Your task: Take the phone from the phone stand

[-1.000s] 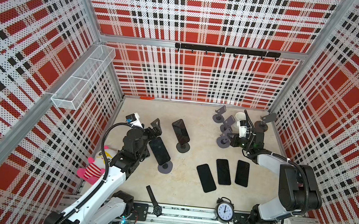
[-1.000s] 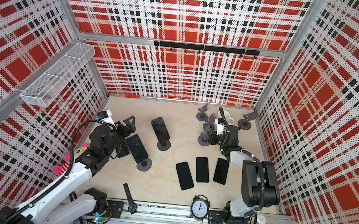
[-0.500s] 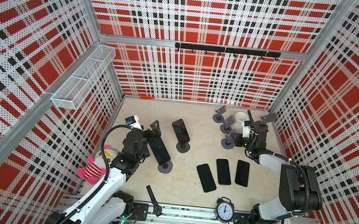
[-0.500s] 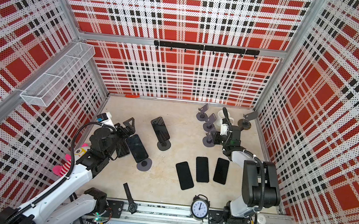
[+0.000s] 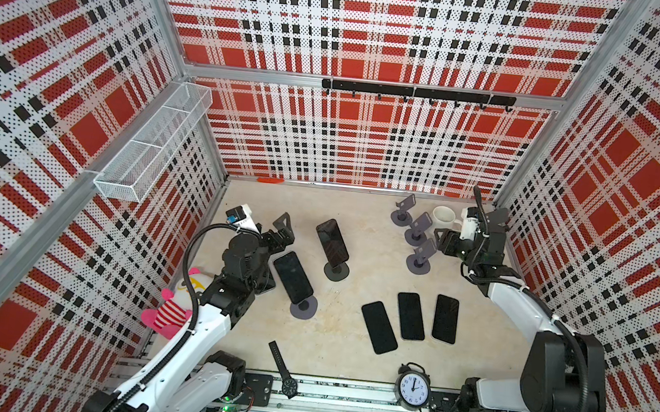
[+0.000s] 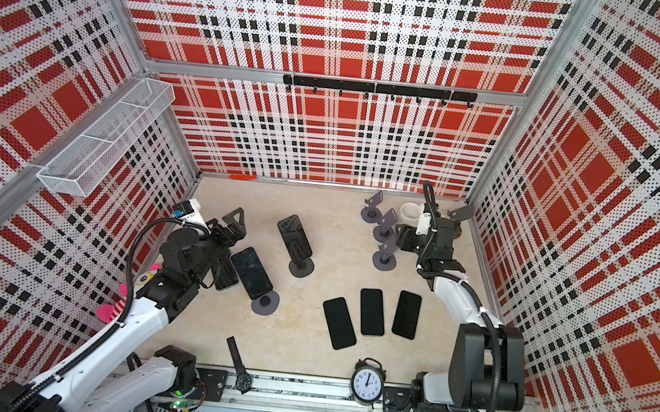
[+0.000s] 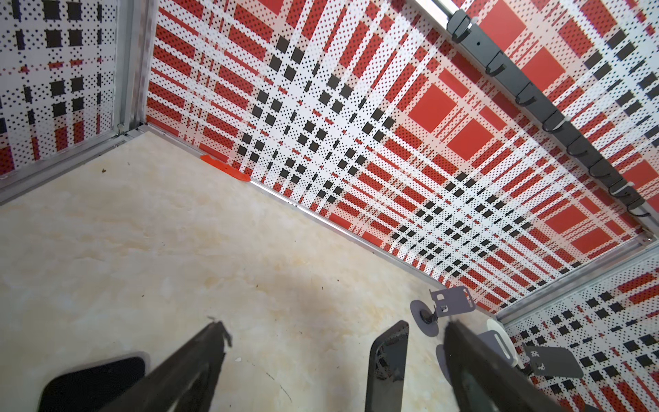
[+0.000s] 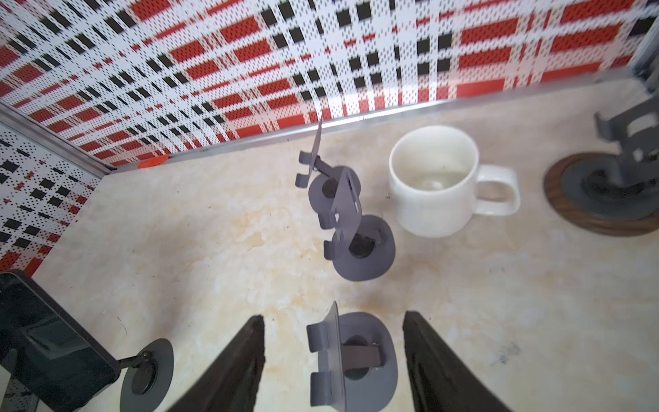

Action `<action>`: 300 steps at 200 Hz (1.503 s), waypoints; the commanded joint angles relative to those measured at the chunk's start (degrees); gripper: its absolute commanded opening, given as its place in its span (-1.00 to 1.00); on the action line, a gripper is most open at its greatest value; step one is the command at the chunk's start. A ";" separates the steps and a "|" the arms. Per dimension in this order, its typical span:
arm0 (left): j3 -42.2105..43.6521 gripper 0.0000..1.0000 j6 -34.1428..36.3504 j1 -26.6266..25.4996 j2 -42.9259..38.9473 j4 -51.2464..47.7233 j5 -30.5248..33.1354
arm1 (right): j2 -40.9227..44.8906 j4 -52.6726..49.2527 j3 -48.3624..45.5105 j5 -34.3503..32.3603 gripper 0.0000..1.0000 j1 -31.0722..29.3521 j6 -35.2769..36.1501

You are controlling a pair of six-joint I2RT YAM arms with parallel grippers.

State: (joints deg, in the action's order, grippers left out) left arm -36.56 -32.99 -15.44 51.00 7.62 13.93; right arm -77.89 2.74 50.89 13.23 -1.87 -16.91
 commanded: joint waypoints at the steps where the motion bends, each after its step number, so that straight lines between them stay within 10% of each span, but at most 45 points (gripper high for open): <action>1: -3.17 0.96 -0.82 0.85 -0.73 -2.95 1.92 | 3.26 -3.73 2.00 -4.73 0.41 -1.42 1.56; 23: -4.60 0.96 -1.50 2.71 -0.41 -4.94 2.29 | 4.27 -8.14 6.03 -12.27 1.00 -5.96 4.88; 58: -9.79 0.96 -2.83 4.87 1.93 -12.98 0.87 | 4.24 -11.37 11.61 -19.75 0.99 -11.96 7.21; 104: -11.68 0.96 -1.17 15.79 3.10 -22.06 -8.54 | 4.93 1.50 8.03 -4.59 0.99 -12.49 2.76; 148: -6.29 0.96 -1.34 30.76 3.78 -19.33 -22.73 | -4.48 -3.31 15.99 -18.21 1.00 -25.30 5.71; 300: -5.66 0.96 2.05 31.42 7.14 -22.41 -28.24 | -33.92 -6.49 40.29 -5.71 0.98 -39.26 5.67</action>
State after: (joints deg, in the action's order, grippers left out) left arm -41.63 -31.92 15.46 58.04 -13.65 -13.13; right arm -108.68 -2.66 87.88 5.41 -41.21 -12.64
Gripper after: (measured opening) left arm 0.982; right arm 0.997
